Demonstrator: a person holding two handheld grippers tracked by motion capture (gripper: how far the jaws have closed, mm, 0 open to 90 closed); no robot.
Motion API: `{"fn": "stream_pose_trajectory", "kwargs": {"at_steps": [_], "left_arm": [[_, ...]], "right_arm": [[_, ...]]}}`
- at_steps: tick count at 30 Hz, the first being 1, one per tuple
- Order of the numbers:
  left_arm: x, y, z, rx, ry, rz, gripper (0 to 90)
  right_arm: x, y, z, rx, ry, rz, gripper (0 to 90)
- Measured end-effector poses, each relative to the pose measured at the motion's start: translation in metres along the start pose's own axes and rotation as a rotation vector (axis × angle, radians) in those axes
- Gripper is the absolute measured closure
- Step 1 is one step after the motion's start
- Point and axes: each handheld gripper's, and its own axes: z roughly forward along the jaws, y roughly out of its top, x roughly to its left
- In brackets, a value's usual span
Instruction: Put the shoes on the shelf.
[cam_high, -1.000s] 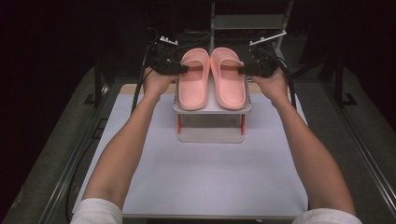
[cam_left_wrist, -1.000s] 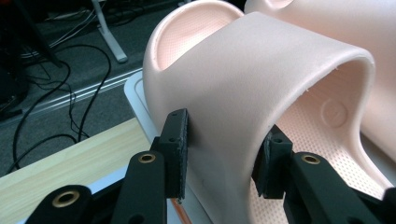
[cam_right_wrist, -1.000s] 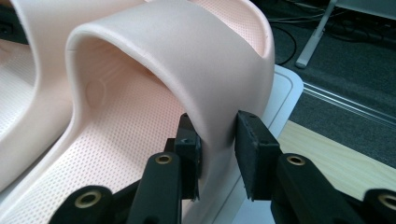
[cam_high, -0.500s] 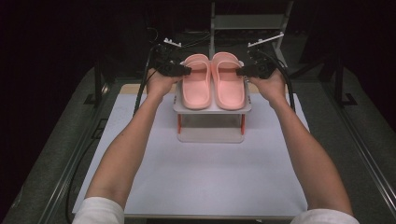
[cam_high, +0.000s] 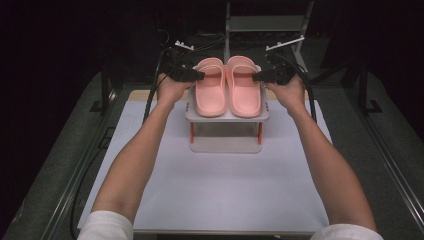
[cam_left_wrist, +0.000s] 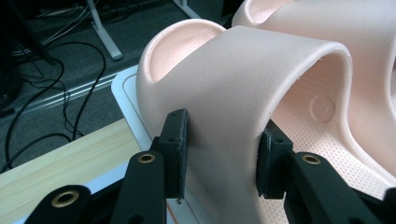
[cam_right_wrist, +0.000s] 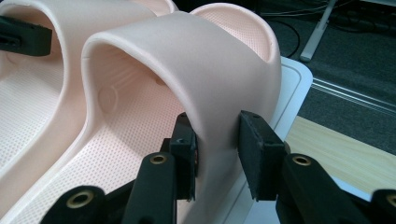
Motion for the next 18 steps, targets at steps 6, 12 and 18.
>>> {"fn": "stream_pose_trajectory", "kwargs": {"at_steps": [6,12,18], "left_arm": [[0.001,0.000,0.000,-0.002,-0.003,0.003,60.7],[0.001,-0.001,-0.001,-0.001,-0.007,0.010,58.7],[0.001,-0.002,-0.003,0.000,-0.013,0.005,59.0]], "right_arm": [[-0.001,-0.002,0.000,-0.011,0.021,0.029,63.3],[-0.003,-0.007,0.000,-0.013,0.038,0.042,60.1],[-0.001,-0.010,0.001,-0.007,0.035,0.038,59.4]]}}
